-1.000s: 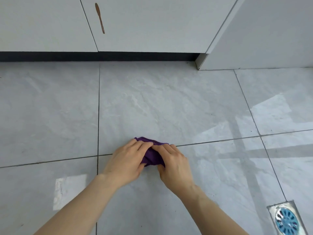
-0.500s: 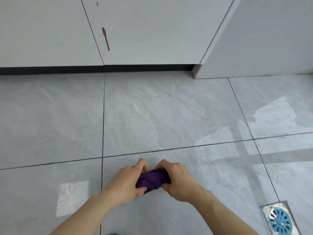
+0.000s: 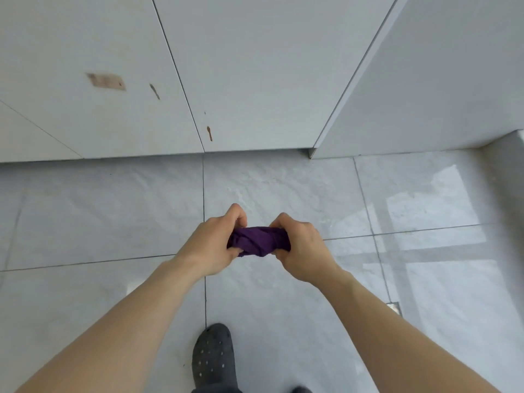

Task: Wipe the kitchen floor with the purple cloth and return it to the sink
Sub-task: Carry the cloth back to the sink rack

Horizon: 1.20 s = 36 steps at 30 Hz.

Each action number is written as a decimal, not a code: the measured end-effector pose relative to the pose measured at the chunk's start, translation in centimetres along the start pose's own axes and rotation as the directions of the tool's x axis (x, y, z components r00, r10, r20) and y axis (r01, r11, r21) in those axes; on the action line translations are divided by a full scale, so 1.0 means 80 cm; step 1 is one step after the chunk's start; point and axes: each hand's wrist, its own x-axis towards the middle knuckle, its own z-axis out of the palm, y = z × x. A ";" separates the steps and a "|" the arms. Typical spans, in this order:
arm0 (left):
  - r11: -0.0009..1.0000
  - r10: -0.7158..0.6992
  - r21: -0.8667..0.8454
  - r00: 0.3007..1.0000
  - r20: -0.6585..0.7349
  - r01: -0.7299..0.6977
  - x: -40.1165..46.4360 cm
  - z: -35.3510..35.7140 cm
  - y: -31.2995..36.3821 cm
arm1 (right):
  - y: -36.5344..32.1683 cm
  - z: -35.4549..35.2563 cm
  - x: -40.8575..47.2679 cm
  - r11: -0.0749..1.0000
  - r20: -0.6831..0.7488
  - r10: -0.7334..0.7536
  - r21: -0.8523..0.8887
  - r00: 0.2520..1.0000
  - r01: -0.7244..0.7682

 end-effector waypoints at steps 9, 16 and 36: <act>0.999 0.039 0.026 0.990 -0.133 -0.036 -0.171 -0.280 0.253 | -0.266 -0.291 -0.136 0.989 -0.110 -0.079 -0.131 0.991 0.064; 0.993 0.119 0.023 0.955 -0.271 -0.117 -0.272 -0.493 0.421 | -0.452 -0.491 -0.211 0.968 -0.251 -0.189 -0.209 0.949 0.138; 0.913 0.380 0.104 0.730 -0.568 -0.394 -0.208 -0.848 0.535 | -0.710 -0.733 -0.092 0.938 -0.603 -0.332 -0.291 0.726 0.187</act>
